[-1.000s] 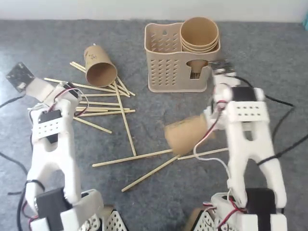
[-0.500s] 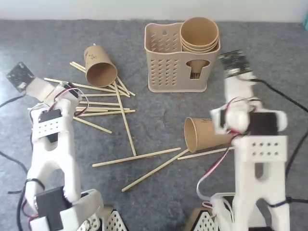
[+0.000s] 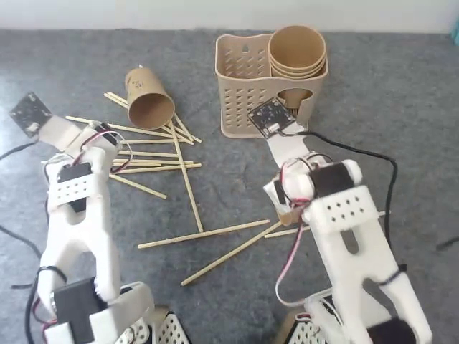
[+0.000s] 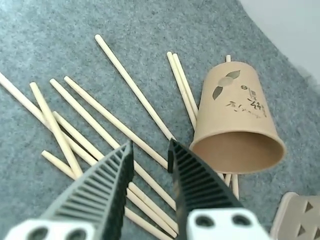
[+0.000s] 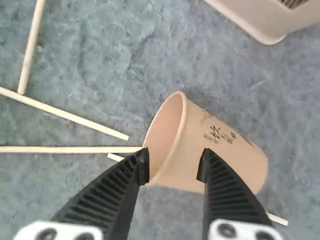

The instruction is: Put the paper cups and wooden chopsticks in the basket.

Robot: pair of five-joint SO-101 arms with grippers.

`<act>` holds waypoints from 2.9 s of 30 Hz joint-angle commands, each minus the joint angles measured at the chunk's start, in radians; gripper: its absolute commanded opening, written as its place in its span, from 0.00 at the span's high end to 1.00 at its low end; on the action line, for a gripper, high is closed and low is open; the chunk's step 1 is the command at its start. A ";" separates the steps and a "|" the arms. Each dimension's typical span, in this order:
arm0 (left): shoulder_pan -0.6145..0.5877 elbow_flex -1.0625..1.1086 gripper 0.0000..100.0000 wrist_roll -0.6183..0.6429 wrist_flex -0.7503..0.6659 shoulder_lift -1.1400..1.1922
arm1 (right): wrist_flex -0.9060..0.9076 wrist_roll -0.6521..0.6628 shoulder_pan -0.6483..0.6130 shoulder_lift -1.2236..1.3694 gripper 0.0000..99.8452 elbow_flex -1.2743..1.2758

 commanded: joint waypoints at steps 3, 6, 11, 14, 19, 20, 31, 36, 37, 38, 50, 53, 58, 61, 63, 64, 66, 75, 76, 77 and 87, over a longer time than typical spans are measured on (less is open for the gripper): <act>0.005 -0.048 0.89 -0.012 -0.023 -0.009 | -0.101 -0.035 -0.005 0.108 0.82 -0.008; 0.005 -0.048 0.89 -0.012 -0.023 -0.009 | -0.133 -0.031 0.027 0.150 0.82 -0.008; 0.006 -0.048 0.89 -0.043 -0.023 -0.009 | -0.160 0.058 0.139 0.168 0.82 -0.008; 0.008 -0.048 0.89 -0.057 -0.023 -0.011 | -0.170 0.130 0.229 0.170 0.82 -0.008; 0.008 -0.048 0.89 -0.058 -0.025 -0.011 | -0.170 0.236 0.378 0.168 0.82 -0.008; 0.008 -0.048 0.89 -0.058 -0.025 -0.011 | -0.171 0.253 0.409 0.163 0.83 -0.008; 0.012 -0.048 0.89 -0.060 -0.025 -0.005 | -0.217 0.374 0.682 0.159 0.97 -0.014; 0.029 -0.048 0.89 -0.061 -0.025 -0.005 | -0.254 0.367 0.740 0.159 0.99 -0.015; 0.029 -0.048 0.89 -0.061 -0.025 -0.005 | -0.251 0.361 0.740 0.159 1.00 -0.021; 0.029 -0.048 0.89 -0.061 -0.025 -0.005 | -0.237 0.338 0.742 0.159 0.99 -0.032; 0.029 -0.048 0.89 -0.061 -0.025 -0.003 | 0.166 0.109 0.673 0.159 0.99 -0.500; 0.029 -0.048 0.89 -0.061 -0.025 -0.003 | 0.269 0.069 0.648 0.165 0.99 -0.677; 0.029 -0.048 0.89 -0.061 -0.025 -0.003 | 0.360 -0.032 0.562 0.171 0.99 -0.944; 0.029 -0.048 0.89 -0.061 -0.025 -0.003 | 0.364 -0.097 0.487 0.171 0.99 -1.039; 0.029 -0.048 0.89 -0.061 -0.025 -0.003 | 0.346 -0.137 0.446 0.171 0.99 -1.080; 0.029 -0.048 0.89 -0.061 -0.025 -0.003 | 0.326 -0.155 0.427 0.171 0.99 -1.092; 0.029 -0.048 0.89 -0.061 -0.025 -0.003 | 0.277 -0.190 0.403 0.171 0.99 -1.112; 0.029 -0.047 0.89 -0.061 -0.025 -0.003 | -0.038 -0.315 0.394 0.219 0.99 -1.122; 0.029 -0.047 0.89 -0.061 -0.025 -0.003 | -0.065 -0.322 0.394 0.239 0.99 -1.123; 0.029 -0.047 0.89 -0.061 -0.025 -0.003 | -0.091 -0.331 0.390 0.263 0.99 -1.123; 0.029 -0.048 0.89 -0.061 -0.025 -0.003 | -0.277 -0.342 0.346 0.487 0.99 -1.125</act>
